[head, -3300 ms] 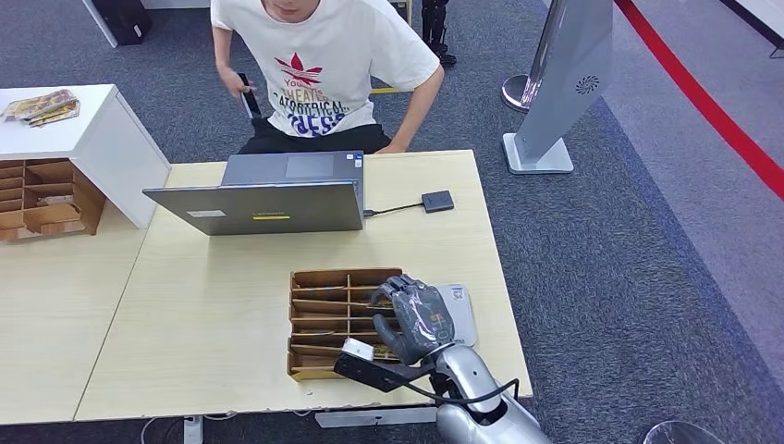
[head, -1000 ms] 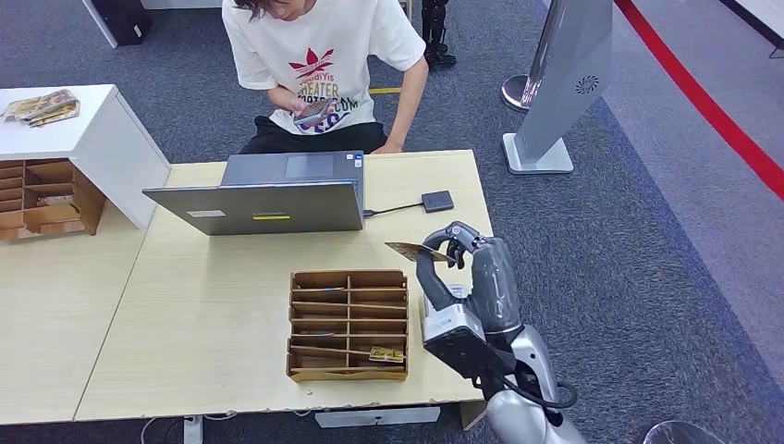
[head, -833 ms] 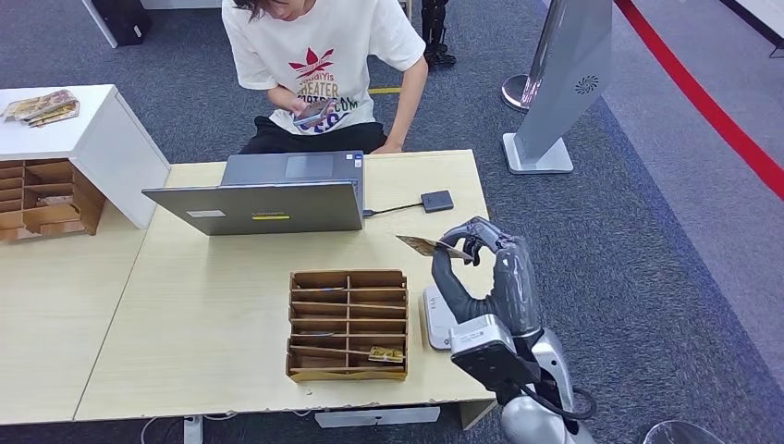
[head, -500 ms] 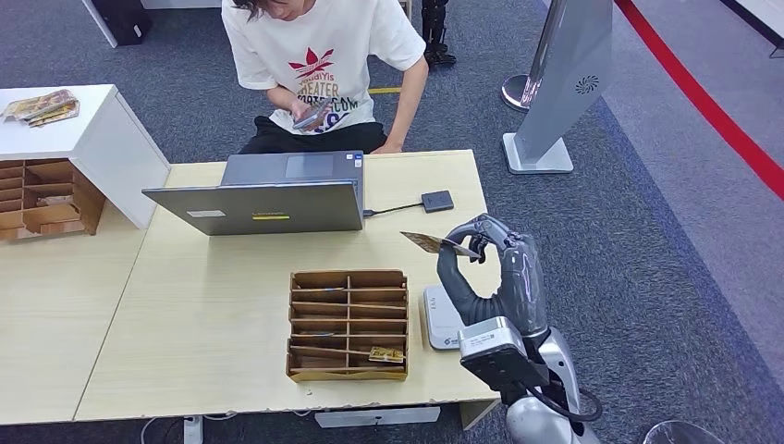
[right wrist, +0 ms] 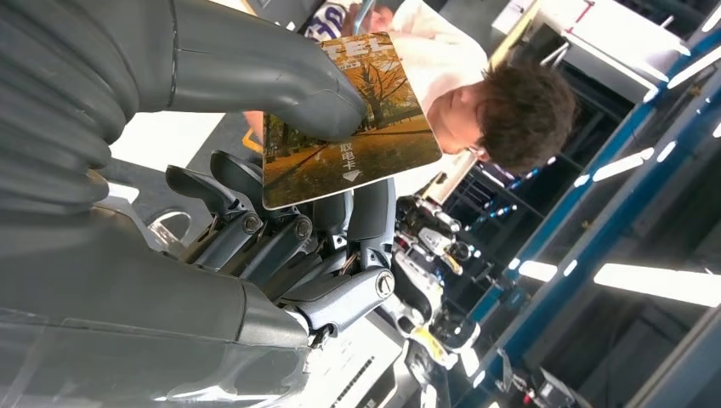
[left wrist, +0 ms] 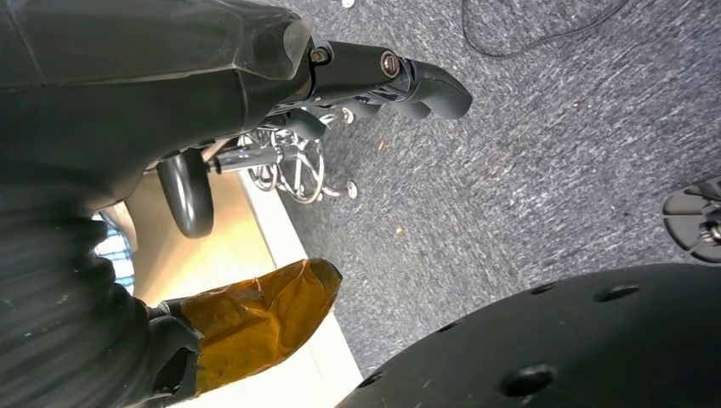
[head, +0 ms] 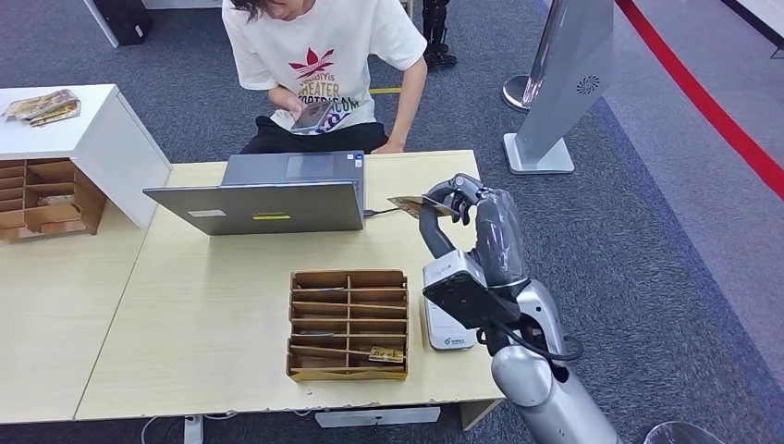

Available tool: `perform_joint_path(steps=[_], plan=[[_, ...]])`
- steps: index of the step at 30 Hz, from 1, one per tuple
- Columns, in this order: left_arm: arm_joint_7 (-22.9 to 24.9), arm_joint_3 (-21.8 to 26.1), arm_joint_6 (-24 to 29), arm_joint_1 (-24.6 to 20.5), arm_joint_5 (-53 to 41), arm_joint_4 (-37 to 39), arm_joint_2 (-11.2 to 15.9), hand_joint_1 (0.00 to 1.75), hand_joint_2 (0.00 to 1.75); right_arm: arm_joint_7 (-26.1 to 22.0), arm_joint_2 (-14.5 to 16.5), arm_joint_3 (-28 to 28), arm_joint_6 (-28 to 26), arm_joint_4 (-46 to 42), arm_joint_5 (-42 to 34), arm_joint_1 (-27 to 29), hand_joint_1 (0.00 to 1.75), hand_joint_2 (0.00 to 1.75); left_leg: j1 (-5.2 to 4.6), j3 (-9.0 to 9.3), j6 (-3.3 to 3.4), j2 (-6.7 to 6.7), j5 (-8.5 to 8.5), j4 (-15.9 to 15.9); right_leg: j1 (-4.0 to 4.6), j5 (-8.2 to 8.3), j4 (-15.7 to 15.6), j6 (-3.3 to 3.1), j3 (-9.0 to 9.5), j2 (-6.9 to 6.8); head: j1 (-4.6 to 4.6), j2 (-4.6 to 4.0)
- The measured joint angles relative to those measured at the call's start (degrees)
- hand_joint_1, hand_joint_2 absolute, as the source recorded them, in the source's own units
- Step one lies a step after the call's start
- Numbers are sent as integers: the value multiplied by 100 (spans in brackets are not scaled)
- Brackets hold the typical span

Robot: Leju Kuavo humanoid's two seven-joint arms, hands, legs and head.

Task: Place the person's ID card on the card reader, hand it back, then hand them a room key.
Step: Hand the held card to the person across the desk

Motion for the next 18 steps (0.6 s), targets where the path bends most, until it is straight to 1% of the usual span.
perform_joint_path(steps=[4, 6, 9, 12, 18], plan=[[36, 0, -68, -25, -256, -2, -1, 0, 175, 228, 148, 24, 204, 444, 52, -411, 175, 175, 0, -1, -2, 2, 2, 0, 0, 0, 3, 0, -1, 1, 0, 0], [93, 0, -131, -67, -483, -1, -1, 0, 175, 460, 275, 55, 339, 838, 144, -771, 175, 175, 0, -1, -2, 5, 3, 0, 0, 2, 4, -1, -1, 4, 0, 0], [192, 0, -236, -181, -837, -1, -9, 0, 175, 763, 539, 78, 486, 1715, 327, -1491, 175, 175, 0, -1, -2, 4, 14, 0, 0, 8, 6, -3, -3, 5, 0, 0], [269, 0, -315, -280, -1083, -1, -26, 0, 175, 911, 796, 79, 561, 2608, 474, -2158, 175, 175, 0, -1, -4, 2, 21, 0, 0, 13, 7, -7, -3, 4, -1, 0], [351, 0, -426, -395, -1410, -2, -57, 0, 175, 1215, 1226, 108, 830, 4044, 909, -3019, 175, 175, 0, -2, -4, 2, 21, 1, 0, 13, 9, -7, -4, 5, 1, 0]])
